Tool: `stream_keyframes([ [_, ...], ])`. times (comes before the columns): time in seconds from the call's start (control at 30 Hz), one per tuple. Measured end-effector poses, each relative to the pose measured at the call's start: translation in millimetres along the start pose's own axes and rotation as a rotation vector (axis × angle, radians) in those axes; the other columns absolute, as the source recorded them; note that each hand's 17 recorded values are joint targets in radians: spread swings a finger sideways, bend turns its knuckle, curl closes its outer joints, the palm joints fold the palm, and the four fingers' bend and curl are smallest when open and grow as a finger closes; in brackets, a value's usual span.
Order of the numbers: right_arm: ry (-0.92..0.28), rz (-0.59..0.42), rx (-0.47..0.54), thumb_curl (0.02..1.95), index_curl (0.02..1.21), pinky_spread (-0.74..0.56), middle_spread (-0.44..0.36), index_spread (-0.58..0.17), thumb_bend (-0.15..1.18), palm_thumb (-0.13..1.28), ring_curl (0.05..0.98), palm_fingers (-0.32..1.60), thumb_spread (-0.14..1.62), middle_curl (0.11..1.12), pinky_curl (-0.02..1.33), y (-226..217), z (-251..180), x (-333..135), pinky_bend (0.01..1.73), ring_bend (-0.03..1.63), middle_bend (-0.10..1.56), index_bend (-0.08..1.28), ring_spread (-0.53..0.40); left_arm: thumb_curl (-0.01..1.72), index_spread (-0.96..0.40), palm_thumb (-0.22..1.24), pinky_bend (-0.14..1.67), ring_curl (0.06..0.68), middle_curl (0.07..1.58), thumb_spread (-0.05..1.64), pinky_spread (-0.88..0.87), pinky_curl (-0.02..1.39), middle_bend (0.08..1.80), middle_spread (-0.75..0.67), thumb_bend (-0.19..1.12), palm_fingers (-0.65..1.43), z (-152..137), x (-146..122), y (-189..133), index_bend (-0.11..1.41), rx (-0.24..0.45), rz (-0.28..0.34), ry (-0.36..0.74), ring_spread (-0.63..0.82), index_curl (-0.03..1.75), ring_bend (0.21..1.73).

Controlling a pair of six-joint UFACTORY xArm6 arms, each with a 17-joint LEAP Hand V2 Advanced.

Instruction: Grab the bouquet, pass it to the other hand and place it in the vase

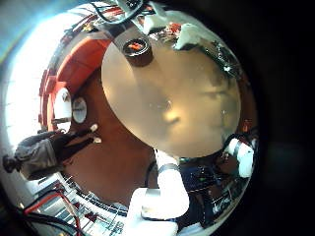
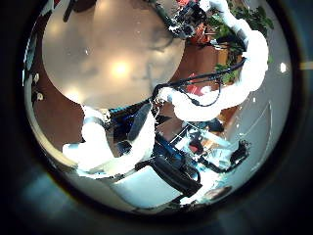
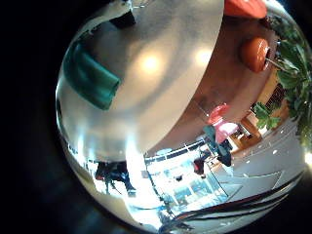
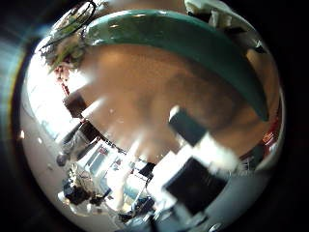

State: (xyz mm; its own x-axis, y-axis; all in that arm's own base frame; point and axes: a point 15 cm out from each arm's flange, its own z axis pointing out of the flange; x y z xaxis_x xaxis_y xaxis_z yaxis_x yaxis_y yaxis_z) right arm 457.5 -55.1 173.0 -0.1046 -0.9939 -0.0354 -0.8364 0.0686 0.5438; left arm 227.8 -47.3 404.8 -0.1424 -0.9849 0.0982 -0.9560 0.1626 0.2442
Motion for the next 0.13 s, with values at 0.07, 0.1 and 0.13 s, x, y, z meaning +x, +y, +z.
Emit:
stream_keyframes([
  [0.07, 0.000, 0.000, 0.000, 0.50, 0.60, 0.13, -0.062, -0.387, -0.04, 0.45, 0.439, -0.08, 1.13, 0.57, 0.38, 0.0, 0.0, 0.0, 1.20, 0.94, 0.59, 0.26, 0.015, 0.30, -0.01, 0.26, 0.19, 0.173, 0.37, 1.11, 0.49, 0.26, 0.20, 0.27, -0.02, 0.24, 0.5, -3.6, -0.7, 0.18, -0.002, -0.016, 0.004, 0.47, 0.40, 0.53],
  [0.1, 0.000, 0.000, 0.000, 0.48, 0.58, 0.18, -0.045, -0.387, -0.04, 0.43, 0.420, -0.07, 1.13, 0.55, 0.36, 0.0, 0.0, 0.0, 1.17, 0.91, 0.56, 0.25, 0.044, 0.30, -0.01, 0.26, 0.19, 0.173, 0.37, 1.11, 0.49, 0.26, 0.20, 0.27, -0.02, 0.24, 1.0, -4.8, -0.8, 0.18, -0.003, -0.022, 0.005, 0.47, 0.40, 0.53],
  [0.13, 0.000, 0.000, 0.000, 0.47, 0.56, 0.23, -0.033, -0.384, -0.04, 0.42, 0.399, -0.06, 1.13, 0.53, 0.35, 0.0, 0.0, 0.0, 1.14, 0.88, 0.54, 0.24, 0.075, 0.30, -0.01, 0.26, 0.19, 0.172, 0.37, 1.11, 0.49, 0.26, 0.20, 0.27, -0.02, 0.24, 0.9, -5.2, -0.8, 0.18, -0.003, -0.024, 0.007, 0.47, 0.40, 0.53],
])
